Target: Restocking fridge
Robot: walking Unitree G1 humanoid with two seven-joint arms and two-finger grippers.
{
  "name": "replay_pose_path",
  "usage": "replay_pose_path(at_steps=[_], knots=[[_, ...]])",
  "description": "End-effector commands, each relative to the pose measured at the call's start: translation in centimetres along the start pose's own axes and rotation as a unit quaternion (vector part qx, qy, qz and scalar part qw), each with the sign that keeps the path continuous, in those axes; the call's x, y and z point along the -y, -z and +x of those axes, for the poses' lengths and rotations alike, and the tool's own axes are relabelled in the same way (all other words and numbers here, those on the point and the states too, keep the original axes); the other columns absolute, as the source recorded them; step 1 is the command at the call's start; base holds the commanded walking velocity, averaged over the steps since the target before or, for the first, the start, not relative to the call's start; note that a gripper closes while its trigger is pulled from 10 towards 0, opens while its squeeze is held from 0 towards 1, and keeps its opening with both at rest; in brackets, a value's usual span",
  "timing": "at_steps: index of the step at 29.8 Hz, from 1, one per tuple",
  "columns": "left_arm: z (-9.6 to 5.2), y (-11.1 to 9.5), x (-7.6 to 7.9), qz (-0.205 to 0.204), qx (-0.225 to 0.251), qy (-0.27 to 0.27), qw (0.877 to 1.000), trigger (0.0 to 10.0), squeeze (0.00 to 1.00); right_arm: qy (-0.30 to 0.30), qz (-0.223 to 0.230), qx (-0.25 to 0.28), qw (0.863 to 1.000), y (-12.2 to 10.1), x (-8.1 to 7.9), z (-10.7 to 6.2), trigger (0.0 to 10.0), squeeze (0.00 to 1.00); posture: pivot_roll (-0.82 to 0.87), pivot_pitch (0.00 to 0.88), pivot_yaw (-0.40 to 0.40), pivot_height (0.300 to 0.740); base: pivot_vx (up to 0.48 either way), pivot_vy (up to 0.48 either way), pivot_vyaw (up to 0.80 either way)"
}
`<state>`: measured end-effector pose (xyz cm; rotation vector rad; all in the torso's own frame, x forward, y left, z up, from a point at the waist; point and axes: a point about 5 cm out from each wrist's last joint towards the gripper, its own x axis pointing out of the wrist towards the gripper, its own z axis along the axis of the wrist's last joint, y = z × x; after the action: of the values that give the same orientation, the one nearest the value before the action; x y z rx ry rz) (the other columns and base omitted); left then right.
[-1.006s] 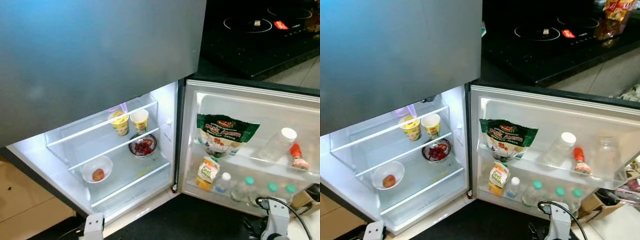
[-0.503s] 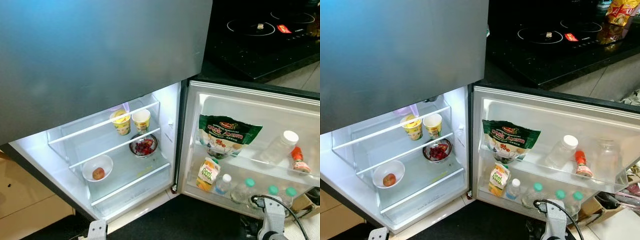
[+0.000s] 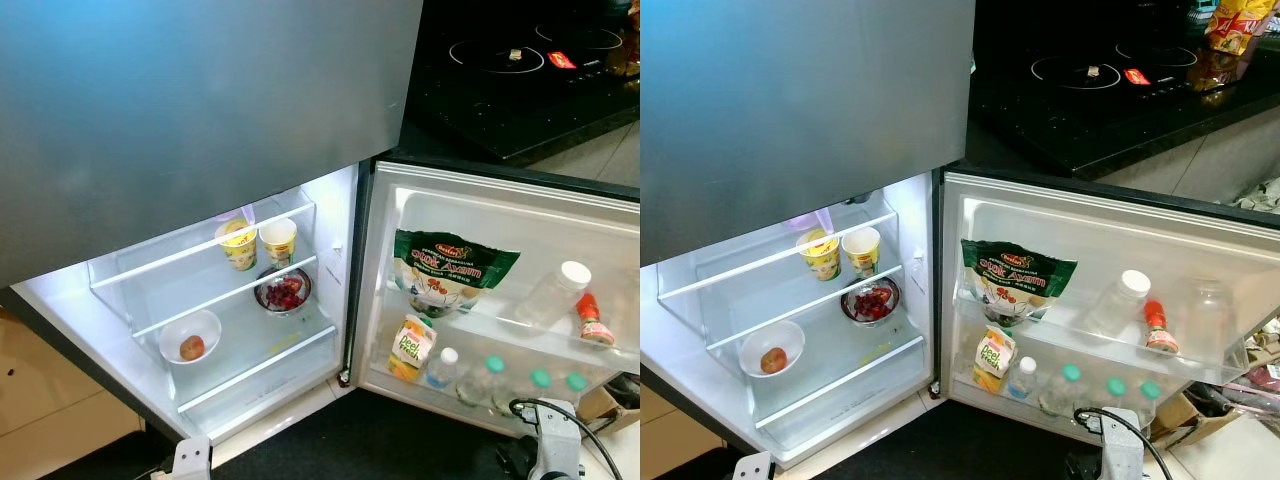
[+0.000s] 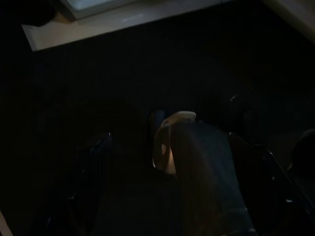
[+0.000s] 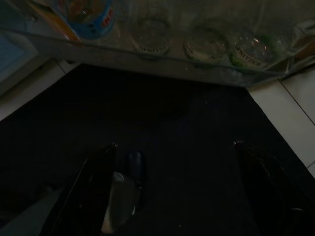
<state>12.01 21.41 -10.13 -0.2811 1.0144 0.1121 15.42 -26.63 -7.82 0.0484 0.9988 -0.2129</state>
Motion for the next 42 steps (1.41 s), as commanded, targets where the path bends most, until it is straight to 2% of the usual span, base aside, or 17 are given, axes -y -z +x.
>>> replay_pose_path(at_steps=[1, 8, 14, 21, 24, 36, 42], knots=[[-0.1, -0.7, -0.7, -0.008, 0.013, -0.011, 1.0, 10.0, 0.0, 0.001, 0.004, -0.003, 1.0, 0.0, -0.3, 0.1, 10.0, 0.0, -0.03, 0.0, -0.004, 0.74, 0.0, 0.0, 0.0], [0.1, -0.6, -0.3, -0.003, 0.007, -0.009, 1.0, 10.0, 0.0, 0.01, 0.008, 0.004, 1.0, -0.5, -0.2, 0.1, 10.0, 0.0, -0.03, 0.0, -0.003, 0.74, 0.0, 0.0, 0.0], [0.0, 0.4, 0.0, -0.011, -0.004, -0.008, 1.0, 10.0, 0.0, -0.028, 0.02, -0.018, 0.999, 0.5, -0.5, 0.0, 10.0, 0.0, -0.04, 0.0, -0.006, 0.74, 0.0, 0.0, 0.0], [0.0, 0.7, 0.4, -0.017, -0.011, -0.008, 1.0, 10.0, 0.0, -0.02, 0.018, -0.024, 0.999, 0.7, -0.5, 0.0, 10.0, 0.0, -0.04, 0.0, -0.015, 0.74, 0.0, 0.0, 0.0], [0.2, 0.5, 0.6, -0.023, -0.009, -0.009, 1.0, 10.0, 0.0, -0.029, 0.01, -0.017, 0.999, 0.4, -1.1, 0.1, 10.0, 0.0, -0.03, 0.0, -0.013, 0.74, 0.0, 0.0, 0.0], [0.2, 0.3, 0.4, -0.027, -0.015, -0.012, 0.999, 10.0, 0.0, -0.031, 0.013, -0.011, 0.999, -0.2, -1.9, 0.3, 10.0, 0.0, -0.05, 0.0, 0.006, 0.74, 0.0, 0.0, 0.0], [0.1, 0.6, 0.3, -0.027, -0.022, -0.015, 0.999, 10.0, 0.0, -0.019, 0.008, -0.033, 0.999, 0.8, -1.7, 0.2, 10.0, 0.0, -0.04, 0.0, 0.009, 0.74, -0.273, 0.0, 0.0]])
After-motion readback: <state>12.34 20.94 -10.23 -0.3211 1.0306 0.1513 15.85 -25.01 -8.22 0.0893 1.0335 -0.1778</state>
